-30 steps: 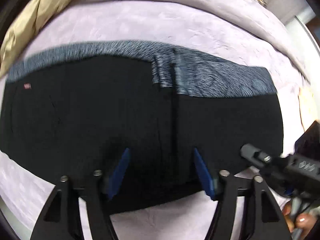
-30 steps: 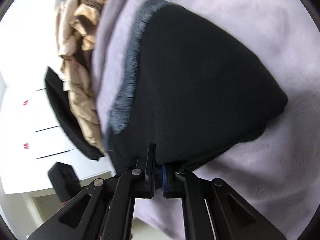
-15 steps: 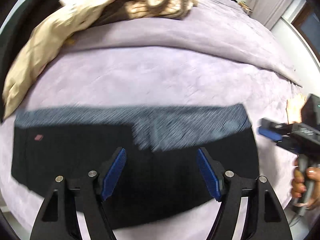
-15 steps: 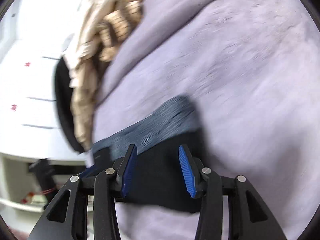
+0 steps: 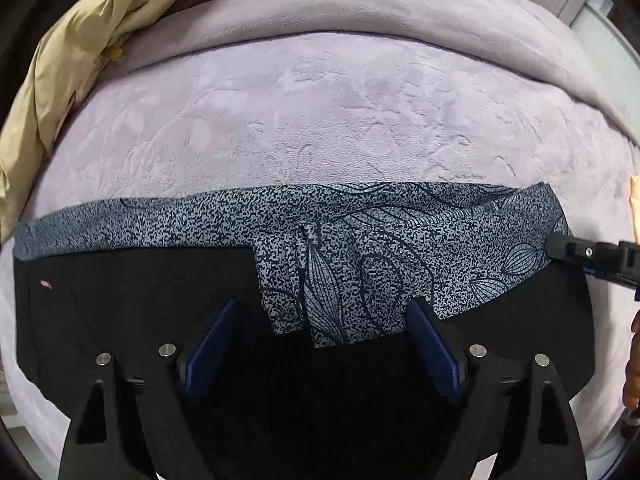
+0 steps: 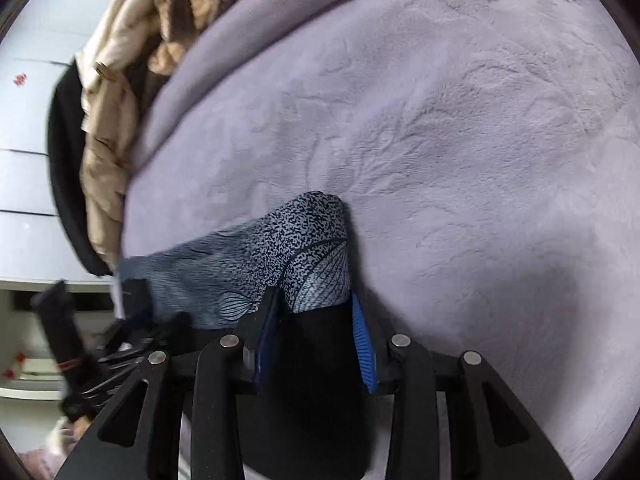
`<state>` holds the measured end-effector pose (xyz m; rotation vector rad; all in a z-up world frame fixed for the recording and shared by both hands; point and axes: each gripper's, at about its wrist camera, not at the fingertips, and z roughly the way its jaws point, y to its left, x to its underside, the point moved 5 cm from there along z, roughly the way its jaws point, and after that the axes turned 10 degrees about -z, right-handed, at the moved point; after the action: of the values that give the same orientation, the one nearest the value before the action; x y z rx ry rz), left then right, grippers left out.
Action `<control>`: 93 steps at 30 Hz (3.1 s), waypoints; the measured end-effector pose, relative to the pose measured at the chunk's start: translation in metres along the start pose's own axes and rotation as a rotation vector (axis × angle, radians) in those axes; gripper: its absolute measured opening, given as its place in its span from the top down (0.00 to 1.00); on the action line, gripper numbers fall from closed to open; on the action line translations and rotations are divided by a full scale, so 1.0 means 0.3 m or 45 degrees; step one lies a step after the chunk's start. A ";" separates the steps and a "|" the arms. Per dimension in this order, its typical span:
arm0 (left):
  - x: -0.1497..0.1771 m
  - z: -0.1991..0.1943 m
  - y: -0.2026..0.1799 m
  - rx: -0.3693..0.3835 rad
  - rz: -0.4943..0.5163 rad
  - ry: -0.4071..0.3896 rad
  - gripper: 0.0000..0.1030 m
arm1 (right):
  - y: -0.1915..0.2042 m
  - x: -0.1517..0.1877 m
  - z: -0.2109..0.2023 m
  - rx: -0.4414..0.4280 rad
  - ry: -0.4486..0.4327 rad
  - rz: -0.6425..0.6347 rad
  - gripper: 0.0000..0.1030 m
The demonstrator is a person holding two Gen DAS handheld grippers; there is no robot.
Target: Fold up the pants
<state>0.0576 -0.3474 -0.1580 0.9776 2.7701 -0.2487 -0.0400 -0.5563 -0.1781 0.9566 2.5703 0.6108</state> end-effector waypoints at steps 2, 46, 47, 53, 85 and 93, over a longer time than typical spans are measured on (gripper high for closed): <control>0.006 -0.013 -0.003 -0.003 0.020 -0.011 0.16 | 0.018 0.007 -0.016 0.056 -0.011 -0.004 0.52; 0.505 -0.214 0.747 -0.184 -0.329 0.132 0.00 | 0.672 0.347 0.186 0.156 0.183 -0.543 0.67; 0.512 -0.233 0.749 -0.181 -0.320 0.128 0.00 | 0.668 0.350 0.177 0.147 0.193 -0.525 0.66; 0.552 -0.335 0.772 -0.098 -0.375 0.144 0.00 | 0.677 0.408 0.109 0.139 0.226 -0.496 0.45; 0.749 -0.542 1.196 -0.118 -0.565 0.286 0.00 | 0.805 0.422 0.158 0.335 0.266 -0.523 0.15; 0.653 -0.581 1.437 -0.148 -0.646 0.219 0.00 | 0.858 0.388 0.209 0.350 0.260 -0.536 0.15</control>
<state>0.1593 0.1400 -0.0761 0.2653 3.1061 -0.0733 0.0415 -0.2846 -0.1214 0.4123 2.9682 0.2524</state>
